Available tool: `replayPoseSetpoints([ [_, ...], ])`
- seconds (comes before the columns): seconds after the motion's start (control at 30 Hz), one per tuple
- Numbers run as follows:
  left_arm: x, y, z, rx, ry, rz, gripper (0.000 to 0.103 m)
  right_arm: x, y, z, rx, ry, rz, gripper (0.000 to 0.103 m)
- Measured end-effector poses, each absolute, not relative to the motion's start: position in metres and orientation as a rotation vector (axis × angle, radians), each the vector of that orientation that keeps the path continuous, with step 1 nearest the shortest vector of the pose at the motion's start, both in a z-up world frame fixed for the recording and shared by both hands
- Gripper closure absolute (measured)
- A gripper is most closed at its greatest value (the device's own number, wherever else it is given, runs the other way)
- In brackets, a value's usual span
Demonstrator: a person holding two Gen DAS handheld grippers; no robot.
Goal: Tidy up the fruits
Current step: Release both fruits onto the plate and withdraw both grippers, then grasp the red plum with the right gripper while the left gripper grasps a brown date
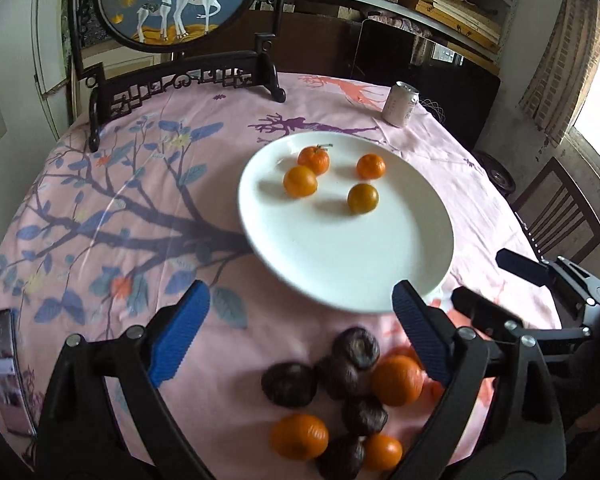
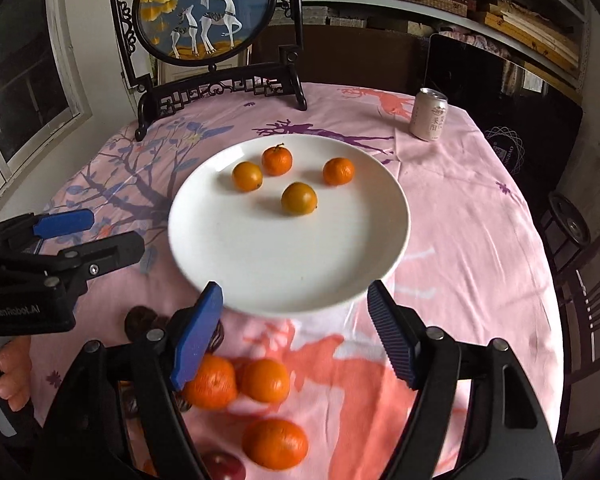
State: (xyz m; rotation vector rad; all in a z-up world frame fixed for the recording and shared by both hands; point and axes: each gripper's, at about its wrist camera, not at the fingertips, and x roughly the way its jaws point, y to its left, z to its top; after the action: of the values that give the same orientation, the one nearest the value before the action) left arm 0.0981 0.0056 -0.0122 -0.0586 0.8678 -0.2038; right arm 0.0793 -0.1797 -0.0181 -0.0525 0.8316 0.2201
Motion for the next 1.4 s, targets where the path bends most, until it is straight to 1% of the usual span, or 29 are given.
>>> replayPoseSetpoints([
  [0.23,0.028,0.025,-0.040,-0.085,0.876,-0.147,0.009,0.009,-0.182,-0.033,0.001,0.851,0.189,0.028],
  [0.6,-0.012,0.035,-0.051,-0.064,0.888,-0.122,0.009,-0.037,-0.175,-0.053,-0.014,0.910,0.222,0.028],
  [0.67,-0.016,0.036,-0.054,-0.060,0.893,-0.126,0.009,-0.041,-0.174,-0.058,0.006,0.924,0.244,0.037],
  [0.77,-0.019,0.037,-0.059,-0.064,0.908,-0.133,0.009,-0.039,-0.172,-0.063,0.031,0.939,0.268,0.041],
  [0.8,-0.020,0.038,-0.060,-0.065,0.911,-0.138,0.009,-0.038,-0.170,-0.065,0.036,0.941,0.274,0.044],
  [0.83,-0.021,0.038,-0.060,-0.065,0.912,-0.143,0.009,-0.035,-0.169,-0.068,0.039,0.954,0.281,0.055],
  [0.87,-0.022,0.038,-0.061,-0.064,0.913,-0.149,0.009,-0.032,-0.169,-0.071,0.045,0.970,0.286,0.057],
  [1.1,-0.022,0.030,-0.070,-0.058,0.939,-0.194,0.009,-0.008,-0.160,-0.081,0.056,0.990,0.322,0.058],
  [1.13,-0.021,0.030,-0.071,-0.059,0.945,-0.194,0.009,-0.007,-0.160,-0.081,0.070,0.999,0.338,0.065],
  [1.27,-0.020,0.029,-0.078,-0.064,0.974,-0.197,0.009,-0.016,-0.157,-0.073,0.014,0.984,0.315,0.067],
  [1.37,-0.021,0.025,-0.080,-0.057,0.975,-0.205,0.012,-0.035,-0.162,-0.064,-0.034,0.957,0.277,0.067],
  [1.4,-0.020,0.023,-0.081,-0.051,0.975,-0.210,0.016,-0.041,-0.166,-0.064,-0.052,0.954,0.250,0.067],
])
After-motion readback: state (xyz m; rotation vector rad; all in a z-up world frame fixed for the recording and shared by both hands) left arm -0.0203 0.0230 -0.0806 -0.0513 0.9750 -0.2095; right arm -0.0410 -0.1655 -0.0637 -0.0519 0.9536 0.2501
